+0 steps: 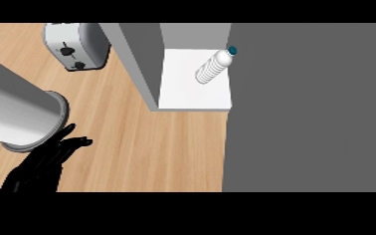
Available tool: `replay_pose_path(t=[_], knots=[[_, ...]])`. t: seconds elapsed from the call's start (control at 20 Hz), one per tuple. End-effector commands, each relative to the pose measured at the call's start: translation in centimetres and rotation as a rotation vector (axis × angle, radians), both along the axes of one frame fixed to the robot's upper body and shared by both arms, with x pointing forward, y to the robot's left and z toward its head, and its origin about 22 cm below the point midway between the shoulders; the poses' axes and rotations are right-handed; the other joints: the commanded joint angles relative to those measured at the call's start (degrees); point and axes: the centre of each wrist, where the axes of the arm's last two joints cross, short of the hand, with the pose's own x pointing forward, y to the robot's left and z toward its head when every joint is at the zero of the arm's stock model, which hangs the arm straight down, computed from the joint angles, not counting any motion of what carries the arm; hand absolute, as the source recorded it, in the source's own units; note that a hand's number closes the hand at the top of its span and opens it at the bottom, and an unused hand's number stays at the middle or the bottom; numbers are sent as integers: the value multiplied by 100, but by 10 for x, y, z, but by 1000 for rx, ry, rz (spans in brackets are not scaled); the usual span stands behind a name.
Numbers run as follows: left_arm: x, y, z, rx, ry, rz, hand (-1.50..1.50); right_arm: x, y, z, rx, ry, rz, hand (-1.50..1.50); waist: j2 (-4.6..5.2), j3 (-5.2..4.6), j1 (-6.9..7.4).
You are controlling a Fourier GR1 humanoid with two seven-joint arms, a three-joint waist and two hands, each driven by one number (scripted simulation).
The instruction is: Pick up the bottled water, place it into the cabinet and close the cabinet
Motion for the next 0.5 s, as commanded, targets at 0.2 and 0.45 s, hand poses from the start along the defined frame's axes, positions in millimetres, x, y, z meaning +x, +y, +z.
replay_pose_path(t=[0.2, 0.45], knots=[[-5, 40, 18, 20, -20, 48, -150, -5, 45, 62, -206, -193, 174, 150, -22, -41, 88], [-18, 48, 18, -7, 23, 29, -150, 5, 53, 61, -218, -212, 242, 150, -91, -66, 160]])
